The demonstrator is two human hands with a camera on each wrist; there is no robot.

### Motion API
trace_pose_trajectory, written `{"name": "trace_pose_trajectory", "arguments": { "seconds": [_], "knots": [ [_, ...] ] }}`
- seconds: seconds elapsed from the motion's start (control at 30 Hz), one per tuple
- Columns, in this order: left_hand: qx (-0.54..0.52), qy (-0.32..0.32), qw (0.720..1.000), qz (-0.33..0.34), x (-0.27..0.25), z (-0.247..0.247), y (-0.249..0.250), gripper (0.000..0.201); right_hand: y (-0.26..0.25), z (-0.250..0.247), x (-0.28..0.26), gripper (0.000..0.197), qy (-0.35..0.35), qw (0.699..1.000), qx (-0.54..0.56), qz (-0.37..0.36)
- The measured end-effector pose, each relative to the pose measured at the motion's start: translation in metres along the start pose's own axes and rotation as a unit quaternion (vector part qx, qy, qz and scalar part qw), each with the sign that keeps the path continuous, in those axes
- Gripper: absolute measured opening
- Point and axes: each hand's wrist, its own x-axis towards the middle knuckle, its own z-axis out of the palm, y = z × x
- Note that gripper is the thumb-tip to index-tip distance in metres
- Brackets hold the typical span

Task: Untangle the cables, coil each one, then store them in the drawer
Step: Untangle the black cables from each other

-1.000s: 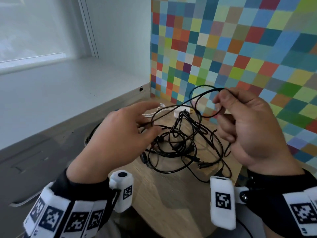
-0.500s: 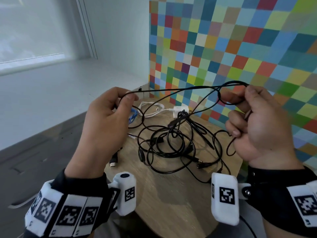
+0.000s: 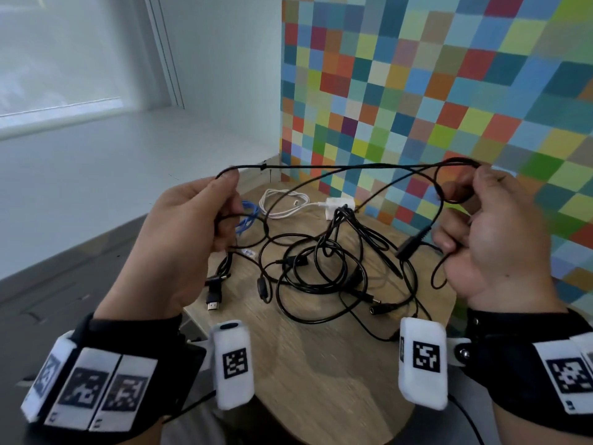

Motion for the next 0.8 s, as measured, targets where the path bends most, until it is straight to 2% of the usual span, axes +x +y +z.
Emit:
{"name": "trace_pose_trajectory", "arguments": {
  "seconds": [0.1, 0.23, 0.33, 0.53, 0.7, 0.8],
  "knots": [
    [0.007, -0.007, 1.000, -0.013, -0.001, 0.006, -0.001, 0.056, 0.001, 0.002, -0.003, 0.030, -0.024, 1.000, -0.012, 0.013],
    [-0.009, -0.074, 0.996, -0.048, -0.002, 0.006, 0.000, 0.079, 0.003, 0.005, -0.007, 0.042, -0.064, 0.996, -0.062, 0.012],
    [-0.061, -0.101, 0.992, -0.042, -0.003, 0.008, 0.000, 0.081, 0.007, 0.010, -0.012, 0.034, -0.123, 0.987, -0.100, 0.028],
    [-0.100, -0.150, 0.984, -0.007, -0.012, 0.025, -0.004, 0.066, 0.015, 0.027, -0.033, 0.022, -0.296, 0.941, -0.138, 0.084],
    [-0.080, -0.179, 0.980, 0.031, -0.019, 0.035, -0.010, 0.031, 0.019, 0.034, -0.044, 0.021, -0.352, 0.919, -0.151, 0.093],
    [-0.061, -0.163, 0.984, 0.043, -0.021, 0.037, -0.013, 0.025, 0.019, 0.034, -0.045, 0.024, -0.366, 0.914, -0.149, 0.091]
  ]
}}
